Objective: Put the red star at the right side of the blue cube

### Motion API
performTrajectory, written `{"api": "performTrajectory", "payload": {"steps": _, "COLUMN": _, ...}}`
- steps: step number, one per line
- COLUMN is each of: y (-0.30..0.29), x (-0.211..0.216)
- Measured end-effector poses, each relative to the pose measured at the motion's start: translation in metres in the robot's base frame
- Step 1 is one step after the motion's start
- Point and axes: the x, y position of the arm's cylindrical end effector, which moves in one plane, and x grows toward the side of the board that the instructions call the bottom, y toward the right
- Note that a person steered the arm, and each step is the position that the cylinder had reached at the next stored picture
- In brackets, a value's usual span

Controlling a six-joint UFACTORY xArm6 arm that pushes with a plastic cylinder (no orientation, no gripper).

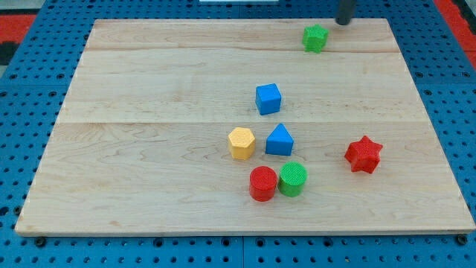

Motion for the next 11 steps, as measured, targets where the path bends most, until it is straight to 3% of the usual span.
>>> {"api": "performTrajectory", "payload": {"steps": 1, "y": 0.022, "x": 0.136}}
{"api": "performTrajectory", "payload": {"steps": 2, "y": -0.006, "x": 0.249}}
{"api": "performTrajectory", "payload": {"steps": 3, "y": -0.015, "x": 0.298}}
{"api": "performTrajectory", "payload": {"steps": 4, "y": -0.062, "x": 0.296}}
{"api": "performTrajectory", "payload": {"steps": 5, "y": -0.137, "x": 0.262}}
{"api": "performTrajectory", "payload": {"steps": 6, "y": -0.124, "x": 0.314}}
{"api": "performTrajectory", "payload": {"steps": 7, "y": -0.175, "x": 0.286}}
{"api": "performTrajectory", "payload": {"steps": 10, "y": -0.154, "x": 0.161}}
{"api": "performTrajectory", "payload": {"steps": 11, "y": -0.177, "x": 0.181}}
